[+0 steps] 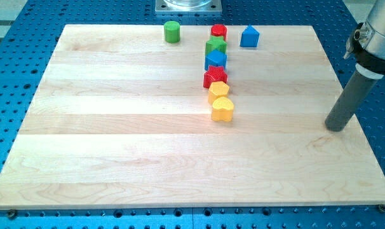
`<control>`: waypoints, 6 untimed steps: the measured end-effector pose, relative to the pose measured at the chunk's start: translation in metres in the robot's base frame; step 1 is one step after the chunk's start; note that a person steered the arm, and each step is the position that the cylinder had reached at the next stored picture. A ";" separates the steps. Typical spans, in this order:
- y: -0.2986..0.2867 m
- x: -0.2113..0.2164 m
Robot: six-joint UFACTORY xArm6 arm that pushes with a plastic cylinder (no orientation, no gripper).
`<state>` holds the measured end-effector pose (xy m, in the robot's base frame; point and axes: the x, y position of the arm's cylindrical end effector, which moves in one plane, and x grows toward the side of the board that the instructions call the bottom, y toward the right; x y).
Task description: Put your arm to the right side of the triangle
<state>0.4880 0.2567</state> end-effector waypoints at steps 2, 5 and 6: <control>0.001 0.001; 0.001 0.001; 0.000 0.005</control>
<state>0.4928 0.2571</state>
